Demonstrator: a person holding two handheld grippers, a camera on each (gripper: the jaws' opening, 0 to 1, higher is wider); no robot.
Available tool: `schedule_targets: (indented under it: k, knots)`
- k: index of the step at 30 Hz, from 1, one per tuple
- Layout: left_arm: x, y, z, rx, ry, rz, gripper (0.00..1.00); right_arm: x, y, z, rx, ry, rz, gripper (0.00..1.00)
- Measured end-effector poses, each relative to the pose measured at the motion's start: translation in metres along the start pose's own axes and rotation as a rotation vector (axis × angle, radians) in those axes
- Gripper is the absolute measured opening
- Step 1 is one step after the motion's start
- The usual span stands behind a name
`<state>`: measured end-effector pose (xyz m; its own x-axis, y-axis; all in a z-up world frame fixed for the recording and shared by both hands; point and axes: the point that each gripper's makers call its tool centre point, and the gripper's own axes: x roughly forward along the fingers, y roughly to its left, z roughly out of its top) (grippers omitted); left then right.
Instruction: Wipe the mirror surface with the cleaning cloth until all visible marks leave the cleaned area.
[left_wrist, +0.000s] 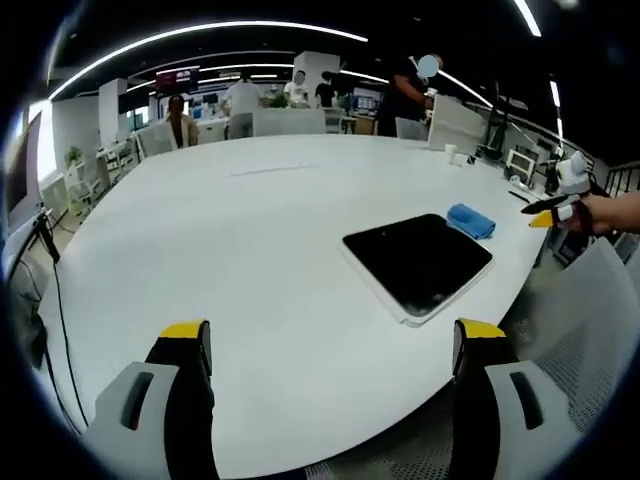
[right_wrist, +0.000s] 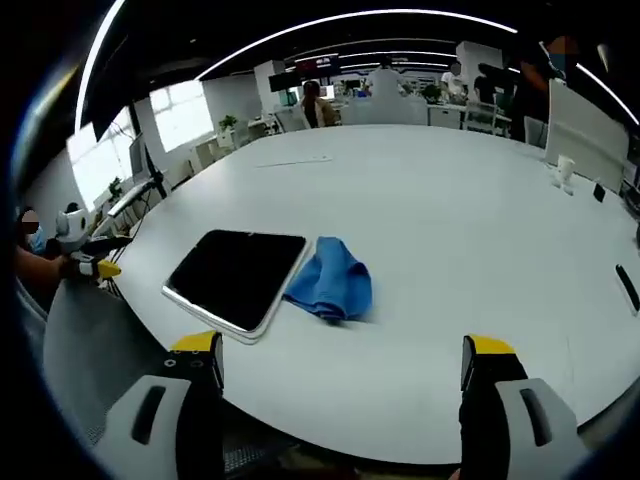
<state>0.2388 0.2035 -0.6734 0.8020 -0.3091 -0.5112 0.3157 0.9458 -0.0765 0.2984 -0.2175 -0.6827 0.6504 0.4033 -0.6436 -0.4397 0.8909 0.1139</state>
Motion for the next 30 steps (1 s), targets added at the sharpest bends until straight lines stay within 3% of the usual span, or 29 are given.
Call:
schedule_targets:
  k: [6,10,16,30]
  knots:
    - [0.001,-0.002,0.002,-0.012,-0.004,-0.004,0.99,-0.005,0.001,0.006,-0.027,-0.025,0.008,0.98]
    - [0.000,-0.002,0.002,-0.007,0.001,-0.001,0.99,-0.004,-0.004,-0.004,-0.007,0.027,0.000,0.98]
    - [0.001,-0.003,0.003,-0.009,-0.005,-0.016,0.99,-0.005,-0.002,-0.001,0.008,0.021,0.002,0.98]
    - [0.000,-0.004,0.004,-0.029,-0.018,-0.020,0.99,-0.001,0.004,0.008,-0.050,0.007,0.005,0.98]
